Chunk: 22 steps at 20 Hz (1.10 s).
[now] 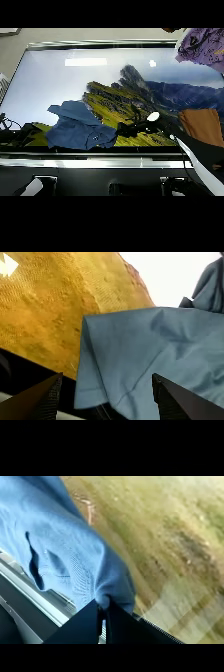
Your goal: Fold the clothes and pants, and hang the long-sleeved shirts on hangers.
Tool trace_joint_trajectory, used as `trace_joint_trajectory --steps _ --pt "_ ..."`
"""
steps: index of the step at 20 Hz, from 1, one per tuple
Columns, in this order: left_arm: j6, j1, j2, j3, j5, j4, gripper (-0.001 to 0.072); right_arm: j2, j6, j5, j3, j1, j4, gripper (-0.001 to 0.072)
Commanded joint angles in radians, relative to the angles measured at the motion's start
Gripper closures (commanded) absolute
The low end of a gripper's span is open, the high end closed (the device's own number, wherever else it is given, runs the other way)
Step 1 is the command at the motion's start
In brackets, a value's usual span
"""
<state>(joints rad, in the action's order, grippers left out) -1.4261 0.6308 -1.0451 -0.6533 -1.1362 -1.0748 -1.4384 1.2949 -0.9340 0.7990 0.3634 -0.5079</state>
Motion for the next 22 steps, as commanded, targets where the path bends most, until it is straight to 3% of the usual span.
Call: trace_joint_trajectory --steps 1,10,13,14,16,19,22 --pt "0.093 0.007 -0.095 0.01 0.079 0.044 0.0072 0.016 0.007 -0.009 0.0 0.001 -0.004 0.068" --pt "0.095 -0.099 -0.189 0.01 0.179 0.055 0.0073 0.018 0.006 -0.039 0.0 0.001 -0.001 0.068" --pt "0.092 -0.159 -0.22 0.01 0.196 0.063 0.0114 0.021 0.006 -0.039 0.0 0.001 -0.001 0.068" --pt "0.092 -0.172 -0.227 0.01 0.197 0.071 0.015 0.029 0.004 -0.034 0.0 0.001 -0.001 0.068" --pt "0.094 -0.187 -0.227 0.007 0.194 0.095 0.0694 0.053 -0.005 -0.027 0.003 0.001 -0.002 0.068" --pt "0.119 -0.205 -0.209 -0.062 0.138 0.155 0.0693 0.107 -0.025 -0.016 0.069 0.001 -0.03 0.0681" --pt "0.117 -0.249 -0.125 -0.241 0.095 0.167 0.0696 0.142 -0.006 0.0 0.273 0.001 -0.154 0.0682"
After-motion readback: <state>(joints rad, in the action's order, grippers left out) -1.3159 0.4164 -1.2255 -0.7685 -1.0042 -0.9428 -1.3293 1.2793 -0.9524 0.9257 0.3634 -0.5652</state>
